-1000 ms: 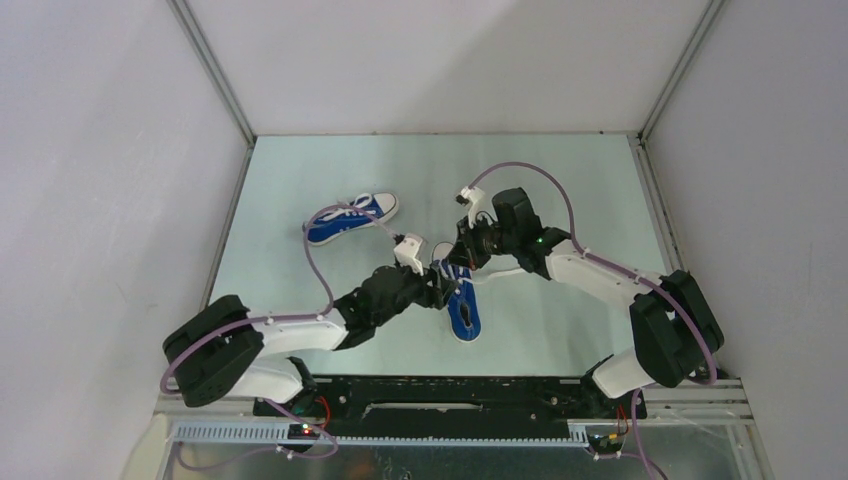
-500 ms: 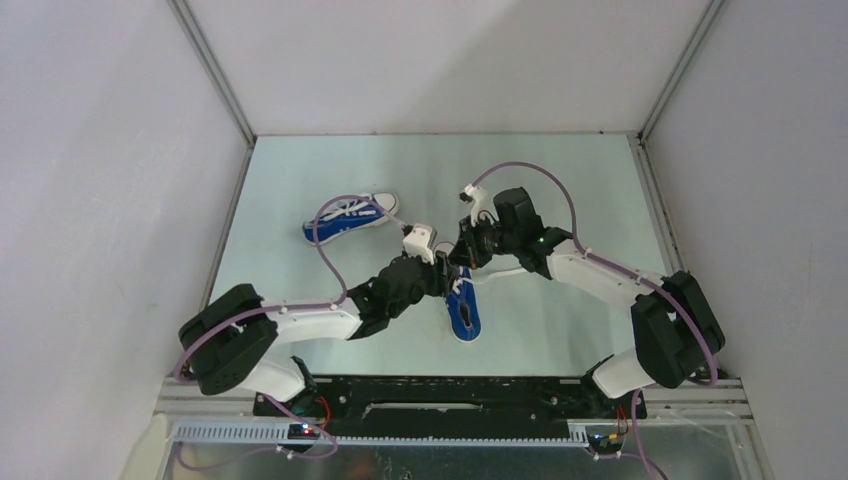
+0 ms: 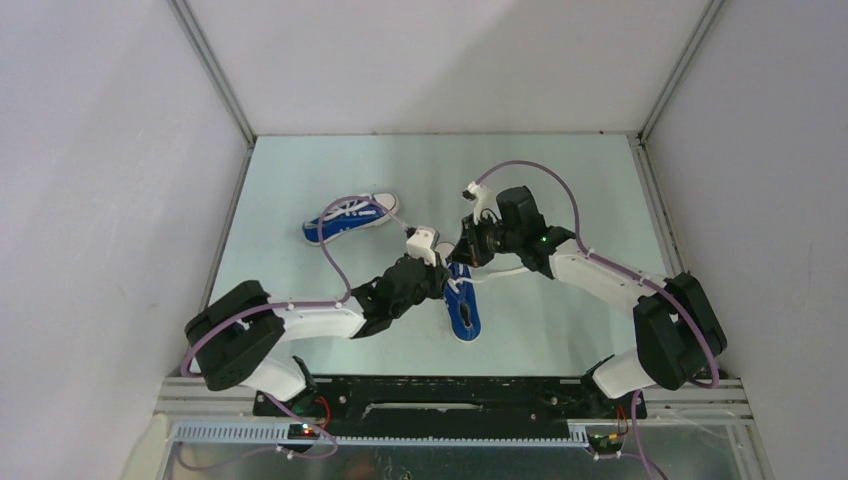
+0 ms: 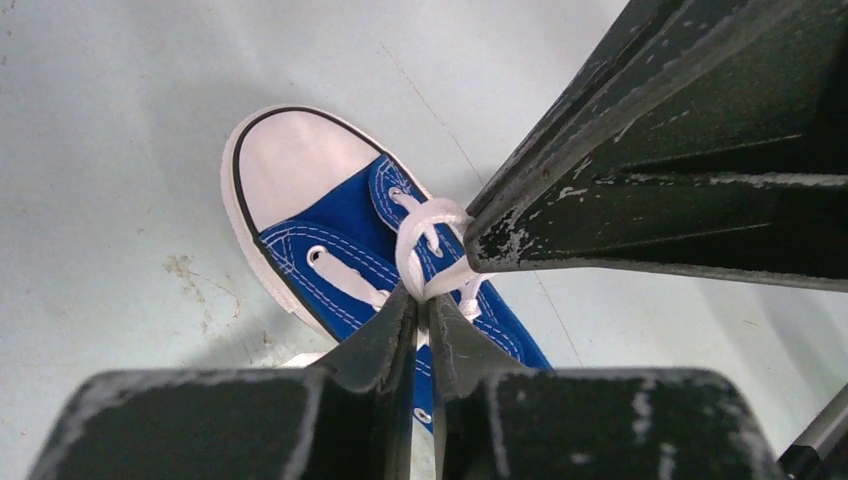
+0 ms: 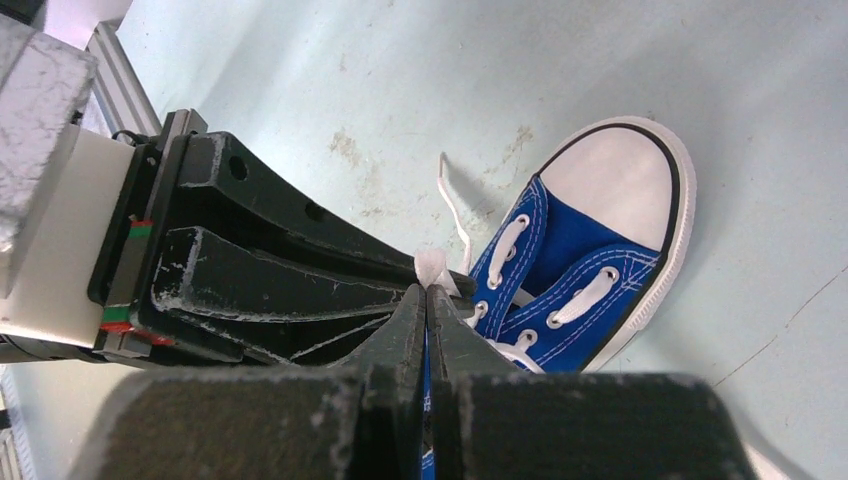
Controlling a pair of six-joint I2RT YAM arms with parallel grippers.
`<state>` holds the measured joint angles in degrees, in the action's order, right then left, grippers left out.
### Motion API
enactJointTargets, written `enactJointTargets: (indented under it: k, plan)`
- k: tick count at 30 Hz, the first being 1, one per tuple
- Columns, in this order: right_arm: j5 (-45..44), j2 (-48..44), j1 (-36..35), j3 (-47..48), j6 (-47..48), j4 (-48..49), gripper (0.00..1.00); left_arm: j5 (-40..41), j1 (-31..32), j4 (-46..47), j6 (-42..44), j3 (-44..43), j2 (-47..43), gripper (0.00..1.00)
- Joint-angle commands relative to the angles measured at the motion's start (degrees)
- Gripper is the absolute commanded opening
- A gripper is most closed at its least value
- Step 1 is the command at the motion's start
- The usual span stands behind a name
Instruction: Tie the shoes
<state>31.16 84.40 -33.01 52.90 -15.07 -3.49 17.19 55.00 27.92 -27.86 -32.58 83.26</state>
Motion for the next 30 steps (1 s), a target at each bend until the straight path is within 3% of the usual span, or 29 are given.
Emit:
enactJointTargets:
  k: [1,5,12,14,15,18,23,26,30]
  plan:
    - [-1.0,-2.2,0.7,0.6,-1.0,-0.6,0.0,-0.4,0.2,0.1,1.8,-2.4,0.2,0.08]
    - [-2.5,-3.0,1.4,0.1,-1.6,-2.0,0.0,-1.8,0.2,0.4,3.6,-2.8,0.6,0.0]
    - [-2.9,-6.0,3.1,-3.5,-3.6,-0.2,0.0,-3.9,0.2,3.3,5.2,-1.9,1.2,0.07]
    - [-2.9,-6.5,3.4,-4.2,-3.9,0.3,0.0,-5.2,0.2,4.0,6.0,-2.1,1.7,0.03]
    - [-2.9,-6.6,3.4,-4.7,-4.0,0.5,0.04,-6.3,0.2,4.2,6.4,-2.1,1.9,0.01]
    - [-3.2,-7.3,3.6,-5.6,-4.5,2.1,0.28,-8.3,0.2,4.9,7.7,-2.4,2.7,0.0]
    - [-1.1,-5.2,3.8,-4.7,-4.7,2.9,0.45,-9.5,0.2,5.1,8.1,-2.4,2.4,0.0]
    - [-0.3,-4.7,3.8,-4.6,-4.9,5.0,0.44,-9.6,0.2,4.8,8.3,-2.5,2.2,0.0]
    - [0.9,-3.8,3.8,-3.9,-4.9,4.8,0.34,-9.4,0.2,4.5,8.3,-2.6,2.2,0.0]
